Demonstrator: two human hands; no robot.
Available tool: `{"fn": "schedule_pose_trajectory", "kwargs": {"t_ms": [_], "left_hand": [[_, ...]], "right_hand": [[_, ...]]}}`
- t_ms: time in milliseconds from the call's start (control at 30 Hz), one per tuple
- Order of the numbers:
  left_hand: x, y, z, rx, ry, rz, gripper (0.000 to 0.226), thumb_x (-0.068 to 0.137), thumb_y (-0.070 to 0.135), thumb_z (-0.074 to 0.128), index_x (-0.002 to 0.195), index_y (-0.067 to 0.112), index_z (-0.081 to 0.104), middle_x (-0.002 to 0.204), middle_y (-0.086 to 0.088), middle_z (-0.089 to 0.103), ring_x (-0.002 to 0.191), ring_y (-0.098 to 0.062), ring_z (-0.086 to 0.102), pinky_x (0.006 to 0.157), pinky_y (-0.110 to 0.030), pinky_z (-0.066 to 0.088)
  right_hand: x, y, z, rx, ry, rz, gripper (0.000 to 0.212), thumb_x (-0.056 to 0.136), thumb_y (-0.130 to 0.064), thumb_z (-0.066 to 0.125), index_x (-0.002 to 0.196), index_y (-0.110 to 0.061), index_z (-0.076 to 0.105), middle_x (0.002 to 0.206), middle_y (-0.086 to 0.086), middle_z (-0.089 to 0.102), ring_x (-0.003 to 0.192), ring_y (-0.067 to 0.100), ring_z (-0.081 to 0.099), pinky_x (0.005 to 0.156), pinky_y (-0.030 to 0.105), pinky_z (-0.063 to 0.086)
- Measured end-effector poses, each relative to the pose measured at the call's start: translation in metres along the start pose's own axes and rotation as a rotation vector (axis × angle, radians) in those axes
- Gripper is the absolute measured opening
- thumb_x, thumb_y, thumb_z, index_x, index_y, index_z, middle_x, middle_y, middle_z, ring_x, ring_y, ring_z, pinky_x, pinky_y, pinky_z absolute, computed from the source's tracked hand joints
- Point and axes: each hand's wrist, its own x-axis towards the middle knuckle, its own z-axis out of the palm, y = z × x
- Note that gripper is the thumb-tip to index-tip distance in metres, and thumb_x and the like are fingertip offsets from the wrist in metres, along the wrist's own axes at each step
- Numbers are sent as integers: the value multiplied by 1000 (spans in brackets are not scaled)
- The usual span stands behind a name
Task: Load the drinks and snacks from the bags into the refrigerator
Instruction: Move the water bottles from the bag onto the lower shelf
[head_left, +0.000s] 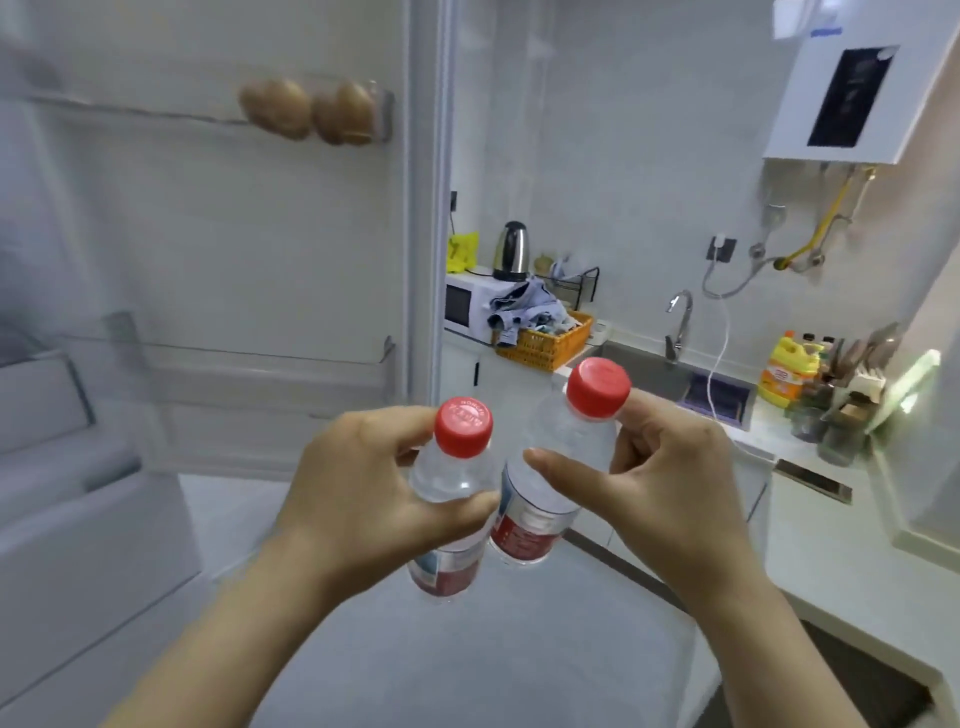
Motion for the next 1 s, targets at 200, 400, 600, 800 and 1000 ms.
{"fn": "schedule_pose_trajectory", "kwargs": {"t_ms": [200, 400, 600, 800, 1000], "left_hand": [[-22, -12, -28, 220, 140, -241, 40, 55, 60, 68, 81, 30, 69, 77, 18, 68, 76, -7, 64, 66, -32, 54], [-55, -3, -50, 395, 294, -428, 39, 53, 58, 70, 80, 30, 68, 74, 17, 67, 74, -5, 63, 65, -33, 53], [-87, 7, -79, 525, 397, -565, 36, 53, 53, 74, 81, 31, 69, 78, 19, 68, 78, -2, 64, 70, -31, 54], [-118, 0, -114, 592, 462, -652, 39, 54, 56, 70, 79, 26, 68, 76, 14, 69, 76, -8, 64, 68, -32, 54], [-143, -18, -156, 605, 535, -602, 30, 54, 53, 71, 79, 39, 65, 78, 20, 68, 75, -1, 65, 67, -31, 54]], "right_hand": [[34, 6, 51, 198, -142, -131, 34, 68, -62, 72, 81, -33, 61, 63, -12, 56, 50, 12, 44, 45, 20, 35], [49, -2, 94, 397, -251, -239, 26, 66, -50, 78, 76, -34, 61, 55, -11, 46, 46, 10, 36, 46, 15, 28], [50, -32, 132, 550, -317, -298, 26, 64, -37, 85, 72, -30, 61, 50, -1, 39, 48, 13, 31, 45, 19, 25], [51, -74, 165, 626, -372, -357, 30, 64, -31, 88, 71, -32, 59, 50, -5, 35, 47, 11, 31, 46, 15, 25], [52, -122, 197, 655, -385, -387, 35, 62, -32, 86, 62, -34, 52, 49, -8, 35, 46, 10, 29, 44, 15, 23]]}}
